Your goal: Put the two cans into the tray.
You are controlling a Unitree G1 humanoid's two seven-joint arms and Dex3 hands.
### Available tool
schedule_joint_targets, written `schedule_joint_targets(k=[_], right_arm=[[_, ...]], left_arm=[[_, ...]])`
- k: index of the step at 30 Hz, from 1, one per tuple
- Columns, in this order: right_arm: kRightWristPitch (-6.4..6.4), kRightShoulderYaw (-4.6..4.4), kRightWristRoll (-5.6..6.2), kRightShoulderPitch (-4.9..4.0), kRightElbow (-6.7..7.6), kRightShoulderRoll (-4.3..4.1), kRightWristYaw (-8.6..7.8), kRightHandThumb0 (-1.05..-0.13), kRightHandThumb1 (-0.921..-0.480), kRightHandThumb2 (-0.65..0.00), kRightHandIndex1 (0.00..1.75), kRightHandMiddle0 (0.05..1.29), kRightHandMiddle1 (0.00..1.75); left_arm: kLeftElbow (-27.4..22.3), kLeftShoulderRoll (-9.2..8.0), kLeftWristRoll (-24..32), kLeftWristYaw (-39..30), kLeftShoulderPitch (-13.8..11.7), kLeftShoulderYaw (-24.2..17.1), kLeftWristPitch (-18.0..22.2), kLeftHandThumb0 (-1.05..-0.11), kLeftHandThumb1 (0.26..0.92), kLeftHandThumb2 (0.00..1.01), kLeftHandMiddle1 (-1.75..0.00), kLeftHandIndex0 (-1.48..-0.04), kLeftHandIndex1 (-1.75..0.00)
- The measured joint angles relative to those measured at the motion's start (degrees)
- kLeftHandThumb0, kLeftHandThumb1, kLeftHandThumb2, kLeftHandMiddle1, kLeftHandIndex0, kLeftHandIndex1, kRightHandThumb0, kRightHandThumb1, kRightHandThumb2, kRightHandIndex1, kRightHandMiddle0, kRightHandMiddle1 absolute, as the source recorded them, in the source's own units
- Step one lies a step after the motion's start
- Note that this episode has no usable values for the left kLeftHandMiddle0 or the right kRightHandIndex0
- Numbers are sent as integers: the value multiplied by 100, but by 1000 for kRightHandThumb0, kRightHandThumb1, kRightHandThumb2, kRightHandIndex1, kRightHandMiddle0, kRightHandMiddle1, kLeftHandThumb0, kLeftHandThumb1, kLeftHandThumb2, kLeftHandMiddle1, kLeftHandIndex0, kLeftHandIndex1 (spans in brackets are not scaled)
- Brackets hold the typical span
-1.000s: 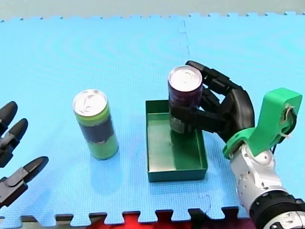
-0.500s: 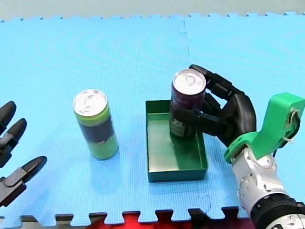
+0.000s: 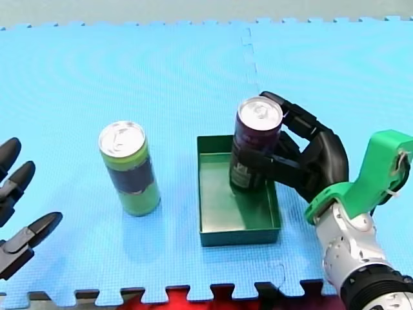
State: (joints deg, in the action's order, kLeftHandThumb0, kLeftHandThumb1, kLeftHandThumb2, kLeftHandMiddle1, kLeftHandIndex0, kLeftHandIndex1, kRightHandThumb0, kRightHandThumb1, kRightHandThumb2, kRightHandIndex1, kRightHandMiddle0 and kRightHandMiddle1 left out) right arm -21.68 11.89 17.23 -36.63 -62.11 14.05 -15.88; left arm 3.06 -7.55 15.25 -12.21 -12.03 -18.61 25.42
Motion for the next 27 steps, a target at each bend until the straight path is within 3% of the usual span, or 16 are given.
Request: schedule_joint_targets(k=[11,27], right_arm=[[-3,-15,-4,19,3,1,-12,-302,-781,0,2,1246,0],[-62,-129,-108,34,53,1,11,-302,-785,-1,1,1250,1]], left_arm=[[4,0,73,-43,0,-3,3,-1035,773,1,0,-508,0],[35,0,56,-44,5,3,89,-1040,784,2,0,-505,-1]])
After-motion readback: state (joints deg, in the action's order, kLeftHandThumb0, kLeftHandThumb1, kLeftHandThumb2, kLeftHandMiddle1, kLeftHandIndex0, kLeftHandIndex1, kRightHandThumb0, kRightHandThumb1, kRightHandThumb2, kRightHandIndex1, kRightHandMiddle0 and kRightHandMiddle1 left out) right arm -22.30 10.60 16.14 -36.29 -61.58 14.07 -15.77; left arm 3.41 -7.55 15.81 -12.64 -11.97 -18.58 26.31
